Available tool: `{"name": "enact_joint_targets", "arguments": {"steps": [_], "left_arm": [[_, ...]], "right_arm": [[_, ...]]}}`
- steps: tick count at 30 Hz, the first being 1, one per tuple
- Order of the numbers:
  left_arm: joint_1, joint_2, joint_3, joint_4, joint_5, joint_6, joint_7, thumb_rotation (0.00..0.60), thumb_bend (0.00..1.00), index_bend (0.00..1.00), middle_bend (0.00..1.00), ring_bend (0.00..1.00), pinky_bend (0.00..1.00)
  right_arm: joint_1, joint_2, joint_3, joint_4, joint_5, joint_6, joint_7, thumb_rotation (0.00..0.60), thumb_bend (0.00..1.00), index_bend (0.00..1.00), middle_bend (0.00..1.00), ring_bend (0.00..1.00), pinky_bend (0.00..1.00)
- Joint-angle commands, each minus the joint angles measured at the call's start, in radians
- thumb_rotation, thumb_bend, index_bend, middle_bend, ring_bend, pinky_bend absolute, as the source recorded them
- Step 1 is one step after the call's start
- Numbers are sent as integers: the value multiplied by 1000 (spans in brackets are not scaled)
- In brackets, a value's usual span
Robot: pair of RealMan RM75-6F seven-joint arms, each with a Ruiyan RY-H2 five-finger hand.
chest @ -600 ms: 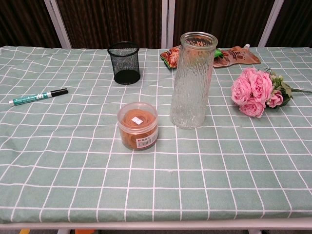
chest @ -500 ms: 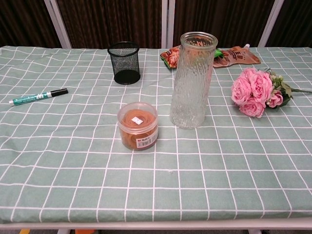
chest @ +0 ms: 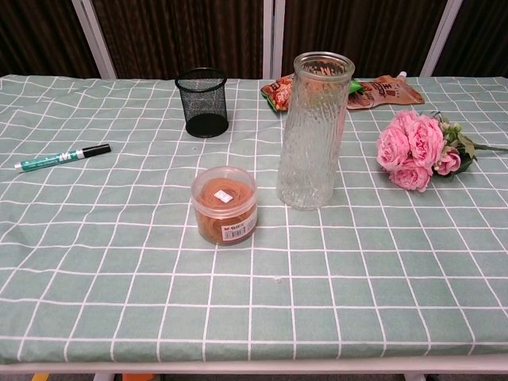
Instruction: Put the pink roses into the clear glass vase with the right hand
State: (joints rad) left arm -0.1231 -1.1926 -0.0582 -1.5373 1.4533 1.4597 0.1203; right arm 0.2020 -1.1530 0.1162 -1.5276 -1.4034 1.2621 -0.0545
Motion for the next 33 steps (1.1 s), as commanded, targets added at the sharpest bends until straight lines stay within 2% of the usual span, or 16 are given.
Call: {"name": "enact_joint_targets", "arguments": {"steps": [1,8,13,27,33], "left_arm": [[5,-4,5,14,9,10,-14,600,190,104,8,0,126],[17,-21,15,53,23,24,-40,600,190,106,8,0,126],[17,-22,24,54,23,9,-32,600,191,107,8,0,124],[5,-19,27,43,21,-19,-17,600,190,107,8,0,123],[7,-21,35,52,25,-23,-13,600,191,108,8,0,123]], "right_arm": [[95,8,35,60,73,-149,-4,600,169,0,0,0,0],[243,-73,70,191,101,-308,-43,600,122,0,0,0,0],[337,-128,69,243,106,-429,-39,600,101,0,0,0,0],[461,-203,64,266,176,-561,-93,600,84,0,0,0,0],[513,-247,57,315,251,-629,-146,600,85,0,0,0,0]]}}
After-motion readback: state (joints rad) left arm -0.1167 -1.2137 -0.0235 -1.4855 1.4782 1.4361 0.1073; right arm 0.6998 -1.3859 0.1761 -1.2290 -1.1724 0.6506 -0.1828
